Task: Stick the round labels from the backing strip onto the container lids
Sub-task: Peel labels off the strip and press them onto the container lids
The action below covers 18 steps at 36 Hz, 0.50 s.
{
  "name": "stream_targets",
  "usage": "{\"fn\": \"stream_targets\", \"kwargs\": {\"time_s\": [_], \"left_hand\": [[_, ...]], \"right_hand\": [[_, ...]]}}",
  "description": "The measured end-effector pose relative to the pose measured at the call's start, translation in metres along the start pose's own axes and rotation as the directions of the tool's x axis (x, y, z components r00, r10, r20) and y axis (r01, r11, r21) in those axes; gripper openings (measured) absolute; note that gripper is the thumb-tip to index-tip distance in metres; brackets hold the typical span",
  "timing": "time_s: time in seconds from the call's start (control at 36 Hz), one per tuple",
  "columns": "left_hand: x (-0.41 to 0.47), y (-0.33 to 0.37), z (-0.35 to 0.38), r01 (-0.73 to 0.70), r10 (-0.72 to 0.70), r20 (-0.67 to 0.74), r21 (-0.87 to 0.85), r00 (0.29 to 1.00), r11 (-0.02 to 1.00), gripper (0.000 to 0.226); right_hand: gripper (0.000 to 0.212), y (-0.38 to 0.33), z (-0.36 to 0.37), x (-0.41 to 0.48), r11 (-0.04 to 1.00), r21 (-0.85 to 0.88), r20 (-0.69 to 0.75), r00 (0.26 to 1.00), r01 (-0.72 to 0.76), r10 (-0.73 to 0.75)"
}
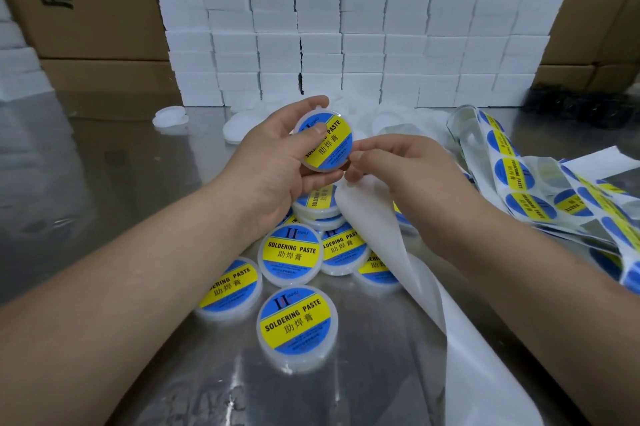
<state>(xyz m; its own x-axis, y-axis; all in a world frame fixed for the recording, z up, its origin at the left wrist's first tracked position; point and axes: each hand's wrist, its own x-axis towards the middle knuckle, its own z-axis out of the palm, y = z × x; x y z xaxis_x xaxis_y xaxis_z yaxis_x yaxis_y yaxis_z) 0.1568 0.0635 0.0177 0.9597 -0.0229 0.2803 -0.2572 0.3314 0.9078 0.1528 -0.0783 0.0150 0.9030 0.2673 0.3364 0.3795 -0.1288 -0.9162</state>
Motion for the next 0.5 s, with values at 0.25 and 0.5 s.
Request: {"fn": "stream_targets", "kwargs": {"time_s": [0.25,0.5], "left_hand": [[-0.002,0.0,0.002,-0.064,0.072,-0.066,0.119,0.995,0.991,0.024],[0.0,0.007,-0.004,-0.154,0.241,-0.306,0.283,0.921,0.947,0.026]], "right_hand": [[0.034,0.004,-0.001,0.003,1.0,-0.03,-0.04,0.999,0.006,-0.007],[0.024,0.009,-0.006,0.006,0.985,-0.158,-0.215,0.976,-0.073,0.038]]}}
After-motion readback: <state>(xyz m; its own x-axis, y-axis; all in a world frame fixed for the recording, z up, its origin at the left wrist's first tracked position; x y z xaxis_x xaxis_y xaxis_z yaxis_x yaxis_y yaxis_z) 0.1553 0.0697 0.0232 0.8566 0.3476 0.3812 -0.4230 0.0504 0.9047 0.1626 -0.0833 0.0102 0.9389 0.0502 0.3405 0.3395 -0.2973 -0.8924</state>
